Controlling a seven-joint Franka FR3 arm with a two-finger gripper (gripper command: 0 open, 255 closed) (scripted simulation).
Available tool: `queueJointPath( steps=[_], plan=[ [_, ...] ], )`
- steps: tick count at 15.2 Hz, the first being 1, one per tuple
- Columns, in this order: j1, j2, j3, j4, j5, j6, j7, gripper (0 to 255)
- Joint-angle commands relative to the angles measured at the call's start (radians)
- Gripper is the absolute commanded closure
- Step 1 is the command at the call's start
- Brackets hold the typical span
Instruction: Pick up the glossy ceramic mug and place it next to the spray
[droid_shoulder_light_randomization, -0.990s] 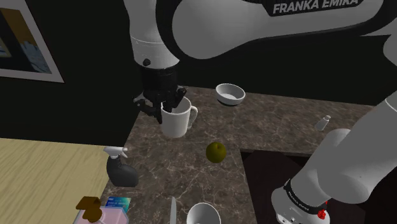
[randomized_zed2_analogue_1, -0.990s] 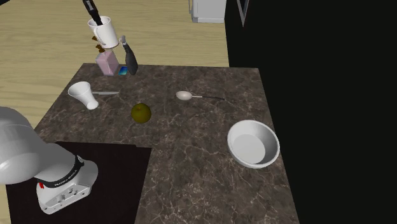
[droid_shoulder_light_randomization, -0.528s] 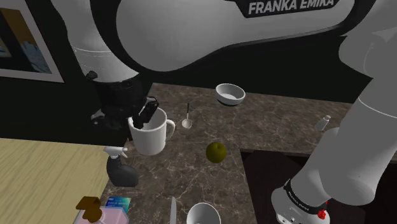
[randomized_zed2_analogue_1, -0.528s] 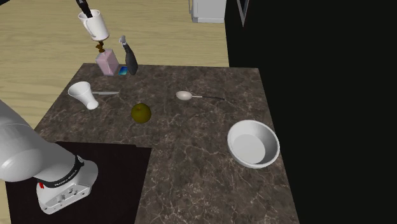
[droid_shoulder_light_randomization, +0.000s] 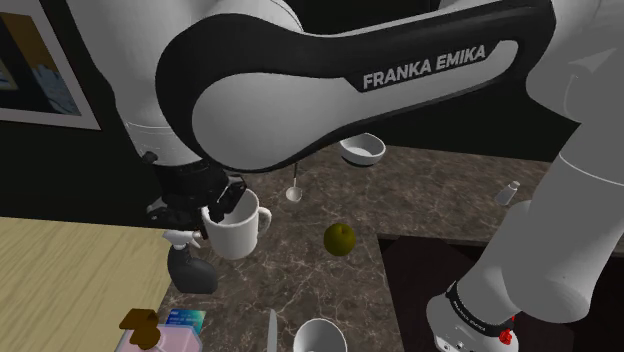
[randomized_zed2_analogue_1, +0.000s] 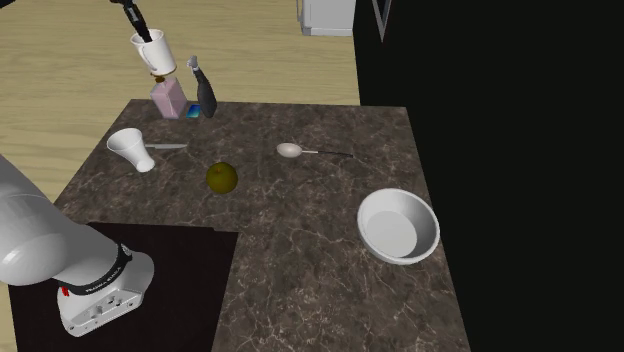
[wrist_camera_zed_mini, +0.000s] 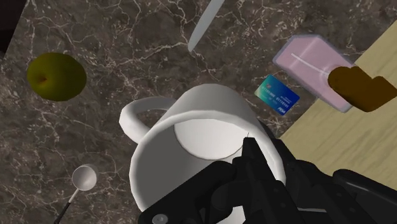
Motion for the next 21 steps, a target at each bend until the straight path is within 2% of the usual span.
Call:
queueJointPath(
  steps=[1, 21],
  plan=[
    [-0.001, 0.002, -0.001, -0.024, -0.003, 0.026, 0.003, 255],
    [0.009, 0.081, -0.018, -0.209, -0.071, 0.270, 0.060, 255]
  ],
)
